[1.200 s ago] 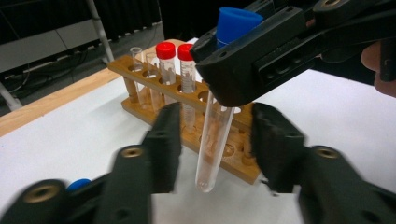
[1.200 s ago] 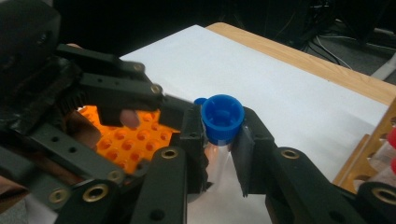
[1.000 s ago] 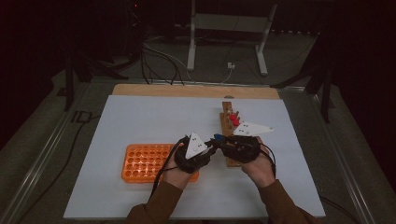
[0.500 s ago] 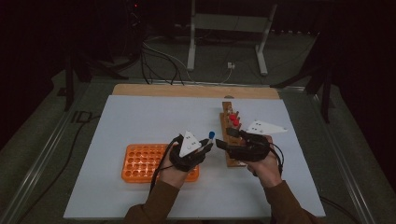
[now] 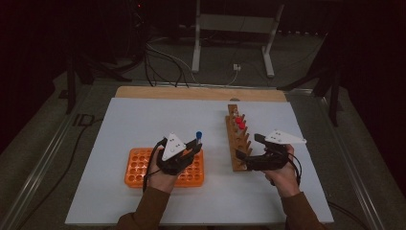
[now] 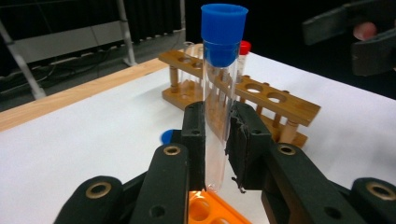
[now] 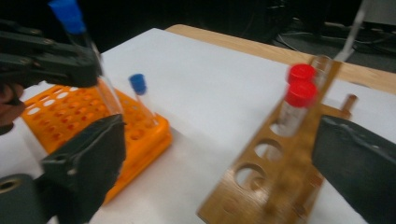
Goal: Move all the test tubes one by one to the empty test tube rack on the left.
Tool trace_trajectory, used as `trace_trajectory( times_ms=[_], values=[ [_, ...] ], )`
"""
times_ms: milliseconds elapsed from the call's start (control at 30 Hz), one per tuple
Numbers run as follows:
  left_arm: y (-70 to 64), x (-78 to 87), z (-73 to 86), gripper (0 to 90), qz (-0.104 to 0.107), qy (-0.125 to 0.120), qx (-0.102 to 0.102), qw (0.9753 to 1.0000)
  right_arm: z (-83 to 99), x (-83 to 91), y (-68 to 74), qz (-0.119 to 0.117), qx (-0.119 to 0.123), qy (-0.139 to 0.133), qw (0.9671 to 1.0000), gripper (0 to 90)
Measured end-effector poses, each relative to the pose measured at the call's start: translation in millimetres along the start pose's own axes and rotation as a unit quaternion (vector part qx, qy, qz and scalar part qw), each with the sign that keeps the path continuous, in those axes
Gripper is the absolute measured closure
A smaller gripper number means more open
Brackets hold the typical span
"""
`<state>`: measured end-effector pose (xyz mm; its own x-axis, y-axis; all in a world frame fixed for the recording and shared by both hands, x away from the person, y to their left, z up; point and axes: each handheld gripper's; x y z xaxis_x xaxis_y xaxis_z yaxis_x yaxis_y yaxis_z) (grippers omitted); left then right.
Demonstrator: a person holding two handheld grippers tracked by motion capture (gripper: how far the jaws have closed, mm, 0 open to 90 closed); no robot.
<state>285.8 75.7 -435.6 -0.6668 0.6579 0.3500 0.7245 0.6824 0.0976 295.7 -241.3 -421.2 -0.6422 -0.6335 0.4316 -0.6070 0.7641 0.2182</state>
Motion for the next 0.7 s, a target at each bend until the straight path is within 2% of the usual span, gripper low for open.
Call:
trace_trajectory(
  times_ms=[133,300,433,700],
  values=[
    [4.3,-0.5,4.2,78.0,-0.014,-0.001,0.002,0.9999,7.3,2.4,-8.7,0.001,-0.017,-0.003,0.9998,0.1],
    [11.6,-1.3,11.8,77.9,-0.031,0.002,0.008,0.9995,9.8,5.0,-12.8,0.007,-0.022,-0.005,0.9997,0.1],
    [16.7,-6.3,17.6,78.0,-0.036,0.005,0.014,0.9992,10.0,6.0,-13.2,0.007,-0.023,-0.008,0.9997,0.1],
    [20.4,-21.3,27.1,78.0,-0.043,0.034,0.025,0.9982,10.7,5.7,-12.8,0.007,-0.022,-0.008,0.9997,0.0]
  ],
)
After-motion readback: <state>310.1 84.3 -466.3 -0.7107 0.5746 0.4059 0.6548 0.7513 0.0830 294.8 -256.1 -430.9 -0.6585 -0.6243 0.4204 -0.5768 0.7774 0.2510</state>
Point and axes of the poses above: each handheld gripper's, and its own axes: x roughly backward along the jaws, z roughly out of its underside, y roughly to its left, and after that the axes turned 6 degrees about -x, right-handed
